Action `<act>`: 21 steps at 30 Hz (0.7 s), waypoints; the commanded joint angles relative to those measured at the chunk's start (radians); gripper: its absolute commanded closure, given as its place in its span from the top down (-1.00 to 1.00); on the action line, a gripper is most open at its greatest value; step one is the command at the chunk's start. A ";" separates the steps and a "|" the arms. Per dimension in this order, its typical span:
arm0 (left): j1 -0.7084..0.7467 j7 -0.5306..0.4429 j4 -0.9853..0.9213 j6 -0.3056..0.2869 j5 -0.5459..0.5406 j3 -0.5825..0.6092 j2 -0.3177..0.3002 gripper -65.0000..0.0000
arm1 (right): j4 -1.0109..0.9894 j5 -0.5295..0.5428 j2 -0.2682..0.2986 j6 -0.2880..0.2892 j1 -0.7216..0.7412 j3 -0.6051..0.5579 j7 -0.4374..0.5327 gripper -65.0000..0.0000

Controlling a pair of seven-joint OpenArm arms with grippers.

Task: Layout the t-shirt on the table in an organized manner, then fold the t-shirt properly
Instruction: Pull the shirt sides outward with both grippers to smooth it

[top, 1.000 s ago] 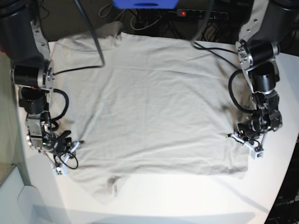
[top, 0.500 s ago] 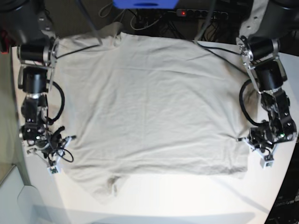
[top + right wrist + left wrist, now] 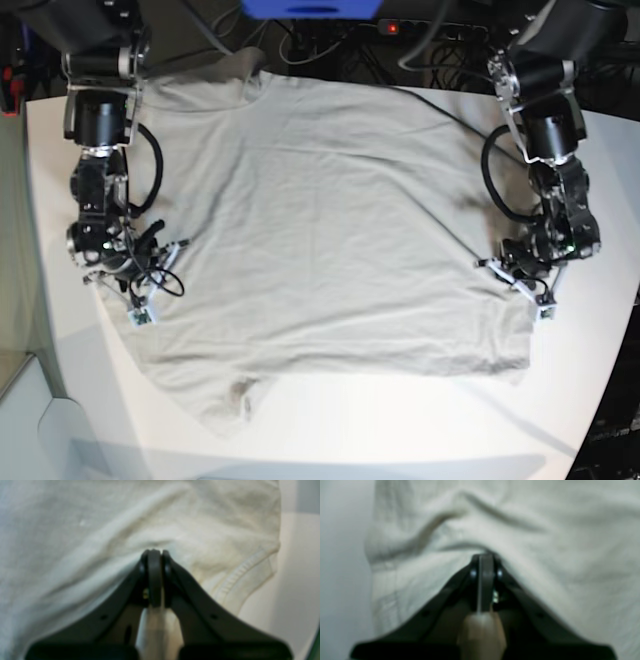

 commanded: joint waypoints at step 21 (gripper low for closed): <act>-0.245 -0.115 -0.198 0.003 0.008 0.000 -0.078 -0.93 | -0.558 -0.005 0.041 -0.012 0.409 0.000 0.328 -0.97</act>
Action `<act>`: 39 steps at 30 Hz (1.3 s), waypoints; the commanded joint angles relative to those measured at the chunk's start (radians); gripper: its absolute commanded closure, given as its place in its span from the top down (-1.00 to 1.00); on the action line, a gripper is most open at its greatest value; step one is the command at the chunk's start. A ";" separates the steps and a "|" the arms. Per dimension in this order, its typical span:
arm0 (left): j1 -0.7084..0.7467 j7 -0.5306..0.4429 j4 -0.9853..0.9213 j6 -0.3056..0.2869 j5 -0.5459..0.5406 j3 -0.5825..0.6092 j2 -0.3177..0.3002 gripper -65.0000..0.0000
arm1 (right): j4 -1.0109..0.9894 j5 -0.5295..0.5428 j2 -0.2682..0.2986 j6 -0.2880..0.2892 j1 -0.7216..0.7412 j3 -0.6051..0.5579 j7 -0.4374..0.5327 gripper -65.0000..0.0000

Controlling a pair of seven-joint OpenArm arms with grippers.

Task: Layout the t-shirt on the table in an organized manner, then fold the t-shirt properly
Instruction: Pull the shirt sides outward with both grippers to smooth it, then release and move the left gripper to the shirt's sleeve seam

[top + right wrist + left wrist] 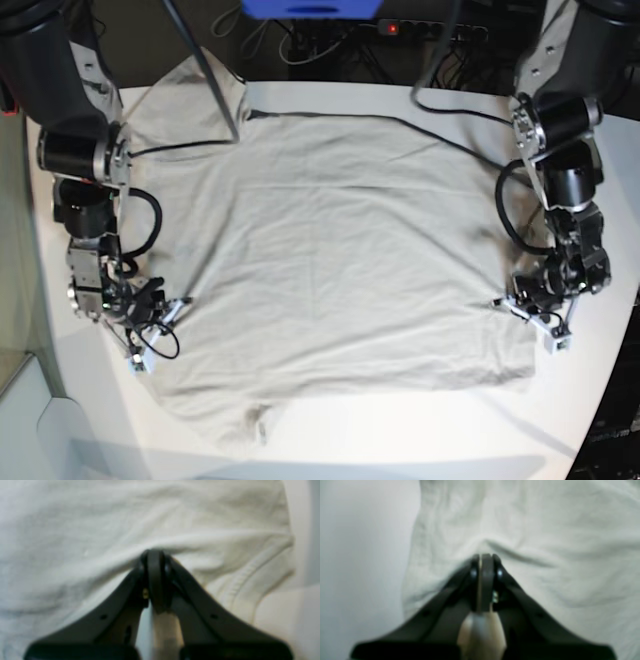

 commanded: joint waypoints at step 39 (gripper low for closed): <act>0.624 0.544 1.206 -0.008 -0.017 -0.509 0.420 -0.43 | 1.026 0.276 -0.017 -0.006 -0.534 0.000 -0.498 -0.97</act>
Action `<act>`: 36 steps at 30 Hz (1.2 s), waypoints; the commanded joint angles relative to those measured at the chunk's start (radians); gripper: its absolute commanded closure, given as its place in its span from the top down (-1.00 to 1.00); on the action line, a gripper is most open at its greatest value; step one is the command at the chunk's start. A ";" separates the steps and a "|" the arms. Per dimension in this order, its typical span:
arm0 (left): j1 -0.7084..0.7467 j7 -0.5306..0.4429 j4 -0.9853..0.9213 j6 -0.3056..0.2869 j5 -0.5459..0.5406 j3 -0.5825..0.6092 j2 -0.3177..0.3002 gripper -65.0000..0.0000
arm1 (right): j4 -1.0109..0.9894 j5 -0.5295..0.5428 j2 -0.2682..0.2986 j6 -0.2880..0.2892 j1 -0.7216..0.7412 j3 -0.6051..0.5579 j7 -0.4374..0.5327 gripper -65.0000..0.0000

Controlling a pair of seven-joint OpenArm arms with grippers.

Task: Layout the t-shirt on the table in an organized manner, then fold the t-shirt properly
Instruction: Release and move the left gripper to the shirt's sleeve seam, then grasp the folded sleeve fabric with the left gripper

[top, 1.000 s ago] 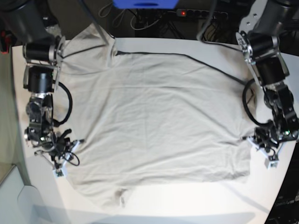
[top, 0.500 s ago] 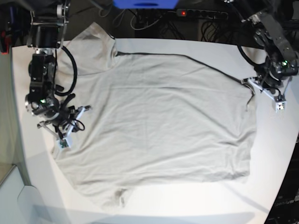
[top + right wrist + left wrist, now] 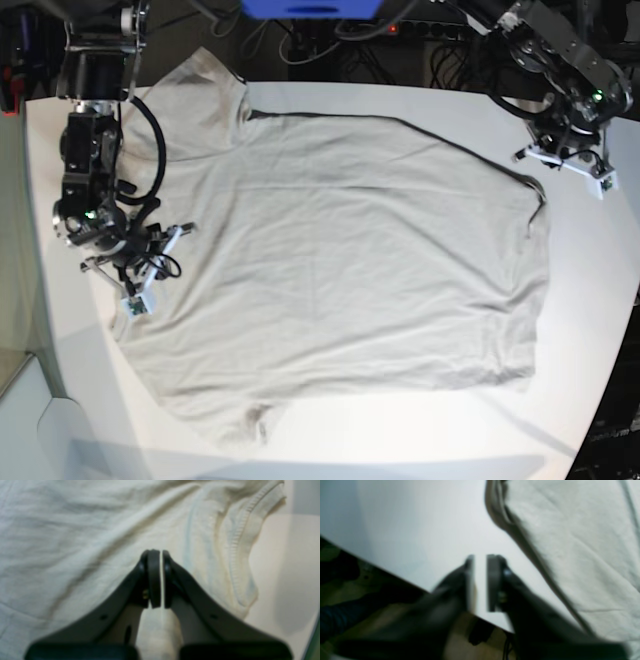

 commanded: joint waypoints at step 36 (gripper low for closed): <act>-0.017 -0.418 -0.440 0.009 -0.301 0.009 -0.009 0.01 | 0.017 0.012 0.009 -0.007 0.024 -0.003 0.020 -0.96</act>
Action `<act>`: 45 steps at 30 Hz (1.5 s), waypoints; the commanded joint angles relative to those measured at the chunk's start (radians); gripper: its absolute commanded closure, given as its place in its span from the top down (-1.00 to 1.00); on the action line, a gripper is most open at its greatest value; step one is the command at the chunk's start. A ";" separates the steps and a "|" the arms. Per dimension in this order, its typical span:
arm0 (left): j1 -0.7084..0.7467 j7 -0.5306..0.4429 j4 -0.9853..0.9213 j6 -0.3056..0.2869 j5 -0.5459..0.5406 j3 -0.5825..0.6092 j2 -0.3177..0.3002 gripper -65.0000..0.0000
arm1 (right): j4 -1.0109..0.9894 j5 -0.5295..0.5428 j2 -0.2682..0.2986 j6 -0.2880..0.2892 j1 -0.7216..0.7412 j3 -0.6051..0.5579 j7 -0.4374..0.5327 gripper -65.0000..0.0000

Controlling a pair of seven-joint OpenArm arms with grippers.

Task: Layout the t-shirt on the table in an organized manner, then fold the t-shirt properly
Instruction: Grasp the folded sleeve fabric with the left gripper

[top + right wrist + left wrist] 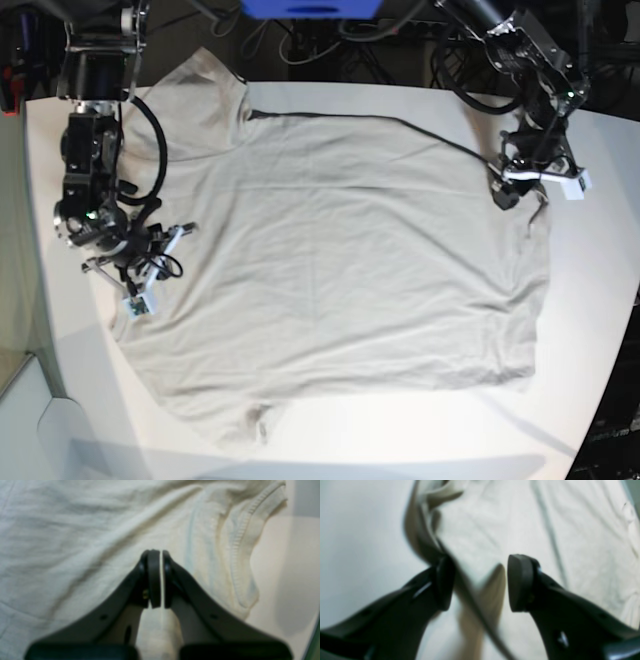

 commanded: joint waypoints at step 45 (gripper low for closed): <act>-0.279 0.168 0.059 1.060 0.036 0.991 -0.290 -0.94 | 0.016 0.012 0.008 -0.007 0.022 0.003 0.019 -0.96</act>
